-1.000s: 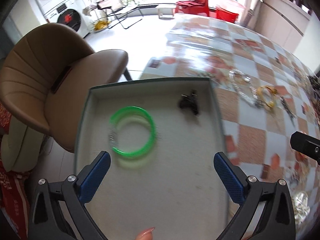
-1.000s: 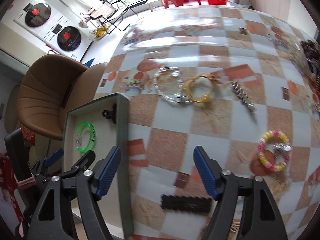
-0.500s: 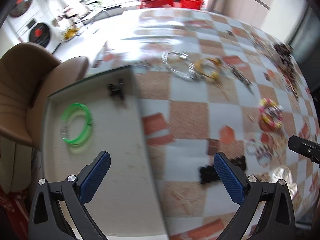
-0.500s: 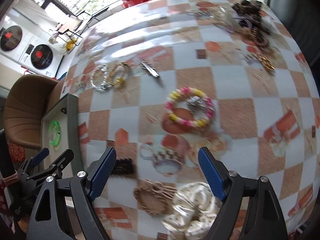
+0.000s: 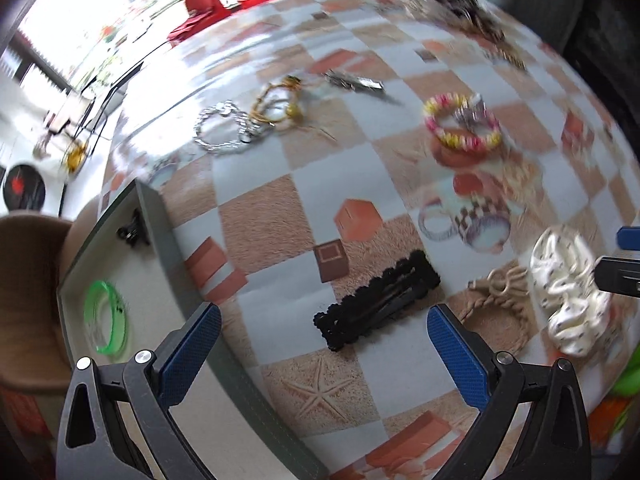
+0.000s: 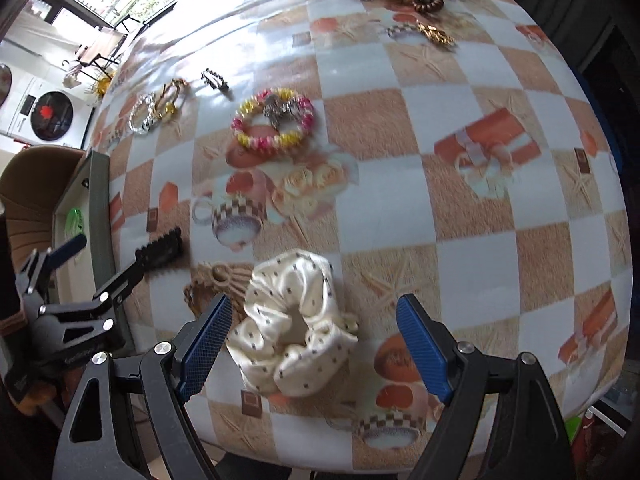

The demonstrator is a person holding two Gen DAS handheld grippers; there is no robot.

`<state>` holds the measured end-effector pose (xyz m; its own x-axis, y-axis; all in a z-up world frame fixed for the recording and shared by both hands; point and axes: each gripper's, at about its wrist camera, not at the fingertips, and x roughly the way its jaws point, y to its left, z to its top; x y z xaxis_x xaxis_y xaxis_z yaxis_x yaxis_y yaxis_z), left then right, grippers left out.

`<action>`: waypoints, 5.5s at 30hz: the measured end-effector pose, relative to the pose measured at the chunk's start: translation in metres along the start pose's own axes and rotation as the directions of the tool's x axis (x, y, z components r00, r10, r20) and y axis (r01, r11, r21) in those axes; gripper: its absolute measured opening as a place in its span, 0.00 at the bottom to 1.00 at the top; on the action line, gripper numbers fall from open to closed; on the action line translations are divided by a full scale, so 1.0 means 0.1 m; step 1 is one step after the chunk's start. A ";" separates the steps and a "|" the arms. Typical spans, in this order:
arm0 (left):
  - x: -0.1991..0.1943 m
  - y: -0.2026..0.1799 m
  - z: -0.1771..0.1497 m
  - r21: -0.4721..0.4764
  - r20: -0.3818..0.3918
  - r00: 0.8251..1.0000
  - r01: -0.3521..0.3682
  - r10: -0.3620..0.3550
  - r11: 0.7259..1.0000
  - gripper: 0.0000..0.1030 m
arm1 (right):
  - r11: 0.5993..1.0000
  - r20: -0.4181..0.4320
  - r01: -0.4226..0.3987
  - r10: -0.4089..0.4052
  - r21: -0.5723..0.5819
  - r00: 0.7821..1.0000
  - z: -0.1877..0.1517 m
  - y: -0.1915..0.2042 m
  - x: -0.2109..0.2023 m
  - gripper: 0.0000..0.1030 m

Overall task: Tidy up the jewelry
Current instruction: 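Grasp the white polka-dot scrunchie with right tool while left grasps the black beaded barrette, then carry the barrette into the tray and open left tool while right releases the scrunchie there, then move both open tools back over the table toward the remaining jewelry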

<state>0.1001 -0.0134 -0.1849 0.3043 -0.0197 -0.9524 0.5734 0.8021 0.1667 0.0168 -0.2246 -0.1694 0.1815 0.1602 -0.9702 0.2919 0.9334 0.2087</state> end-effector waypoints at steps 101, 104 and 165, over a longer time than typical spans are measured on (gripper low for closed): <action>0.20 2.15 -1.27 -0.751 -0.014 1.000 -0.010 -0.001 0.661 0.36 | 0.815 -0.054 -0.220 0.228 -0.536 0.972 0.71 3.26 0.66 0.15; 0.27 2.21 -1.22 -0.759 -0.018 1.000 -0.018 0.006 0.651 0.36 | 0.823 -0.068 -0.215 0.212 -0.526 0.975 0.77 3.33 0.83 0.15; -0.33 1.12 -0.13 -0.522 0.053 0.997 -0.023 0.060 0.853 1.00 | 0.971 0.093 -0.121 0.142 -0.206 0.985 0.81 1.22 0.06 1.00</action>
<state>0.1447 0.0846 -0.1384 0.3779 -0.0033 -0.9258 0.0848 0.9959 0.0310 0.1296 -0.1362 -0.1396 0.3082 0.2607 -0.9149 0.0679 0.9532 0.2945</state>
